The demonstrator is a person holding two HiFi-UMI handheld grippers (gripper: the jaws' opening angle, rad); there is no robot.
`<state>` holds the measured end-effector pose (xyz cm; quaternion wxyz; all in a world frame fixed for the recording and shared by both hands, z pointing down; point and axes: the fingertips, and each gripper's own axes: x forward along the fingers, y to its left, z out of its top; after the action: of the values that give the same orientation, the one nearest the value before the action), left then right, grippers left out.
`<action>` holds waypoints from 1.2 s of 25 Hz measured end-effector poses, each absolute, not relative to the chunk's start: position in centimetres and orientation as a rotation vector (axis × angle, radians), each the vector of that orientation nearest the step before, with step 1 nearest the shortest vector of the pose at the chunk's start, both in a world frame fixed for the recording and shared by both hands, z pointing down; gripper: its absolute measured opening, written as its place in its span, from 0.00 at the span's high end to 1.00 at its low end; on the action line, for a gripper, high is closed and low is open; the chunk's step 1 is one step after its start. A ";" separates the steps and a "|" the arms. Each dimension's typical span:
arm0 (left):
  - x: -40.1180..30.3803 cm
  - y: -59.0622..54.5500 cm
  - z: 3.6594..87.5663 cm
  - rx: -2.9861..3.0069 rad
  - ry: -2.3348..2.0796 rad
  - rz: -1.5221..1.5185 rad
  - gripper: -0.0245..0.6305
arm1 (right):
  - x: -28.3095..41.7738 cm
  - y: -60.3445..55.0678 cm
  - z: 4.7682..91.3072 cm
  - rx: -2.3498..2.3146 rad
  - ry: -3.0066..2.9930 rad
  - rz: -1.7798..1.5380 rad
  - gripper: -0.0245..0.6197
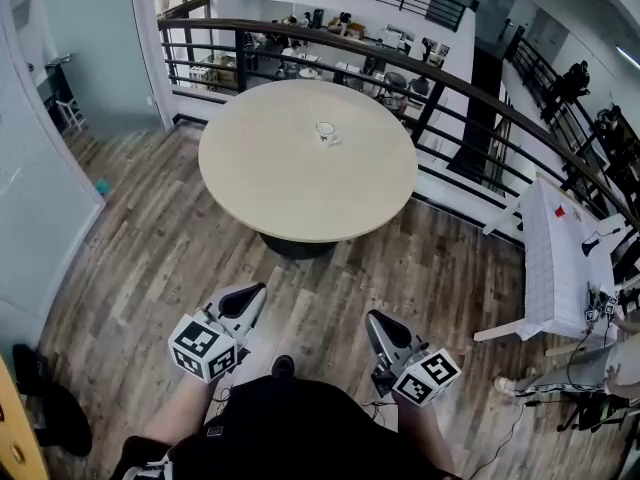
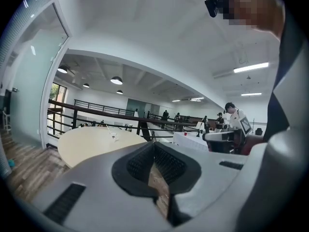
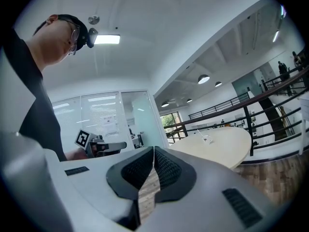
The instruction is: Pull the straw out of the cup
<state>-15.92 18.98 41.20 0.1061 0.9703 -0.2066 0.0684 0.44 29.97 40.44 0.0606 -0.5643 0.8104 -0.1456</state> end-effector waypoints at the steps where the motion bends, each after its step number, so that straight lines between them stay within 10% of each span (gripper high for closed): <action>1: -15.9 17.9 41.1 2.864 -0.606 0.200 0.95 | 0.3 28.8 40.3 -1.704 2.463 -0.438 0.93; 30: -0.7 -9.0 41.7 2.769 -0.782 0.240 0.95 | 15.7 -0.5 41.7 -1.467 2.572 -0.542 0.92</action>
<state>-0.66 -9.04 41.70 0.1268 0.9513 -0.2686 0.0825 15.71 -0.53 41.69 0.0657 -0.4863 0.8526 -0.1796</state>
